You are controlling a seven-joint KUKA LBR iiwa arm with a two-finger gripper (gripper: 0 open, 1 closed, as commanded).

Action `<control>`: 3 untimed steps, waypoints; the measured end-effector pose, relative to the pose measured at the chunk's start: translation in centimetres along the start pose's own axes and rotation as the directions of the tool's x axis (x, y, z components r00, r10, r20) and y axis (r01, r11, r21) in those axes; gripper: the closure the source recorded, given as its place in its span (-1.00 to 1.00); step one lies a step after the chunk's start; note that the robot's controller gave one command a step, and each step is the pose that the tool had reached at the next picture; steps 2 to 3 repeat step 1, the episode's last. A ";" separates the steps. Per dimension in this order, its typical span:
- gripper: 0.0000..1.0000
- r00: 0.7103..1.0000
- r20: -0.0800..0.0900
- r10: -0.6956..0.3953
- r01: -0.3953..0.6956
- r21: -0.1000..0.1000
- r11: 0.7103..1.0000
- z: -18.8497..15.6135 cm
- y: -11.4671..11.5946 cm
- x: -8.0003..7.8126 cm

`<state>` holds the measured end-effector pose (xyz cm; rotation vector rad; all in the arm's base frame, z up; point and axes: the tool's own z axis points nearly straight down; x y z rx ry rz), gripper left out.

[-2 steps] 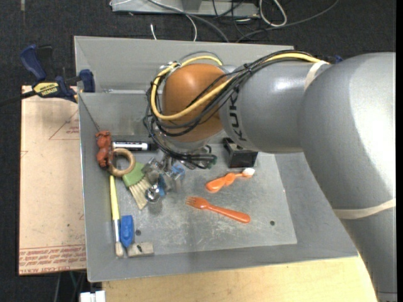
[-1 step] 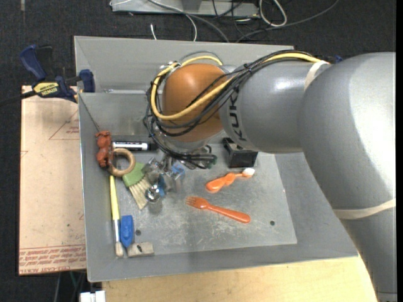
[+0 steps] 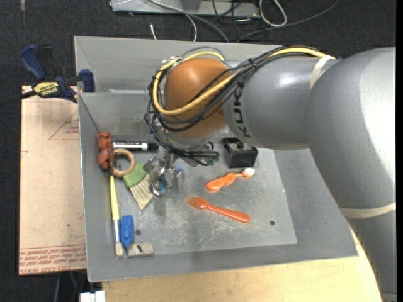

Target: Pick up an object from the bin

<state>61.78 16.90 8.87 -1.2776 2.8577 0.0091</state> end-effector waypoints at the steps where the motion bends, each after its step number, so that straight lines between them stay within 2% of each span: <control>1: 1.00 1.000 0.003 0.002 -0.002 0.001 1.000 -1.3 0.0 -0.1; 3: 1.00 1.000 0.003 0.002 -0.002 0.001 1.000 -1.3 0.0 -0.1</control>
Offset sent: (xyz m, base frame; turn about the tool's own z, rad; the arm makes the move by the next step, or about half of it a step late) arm 0.0005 0.0002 0.0159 0.0010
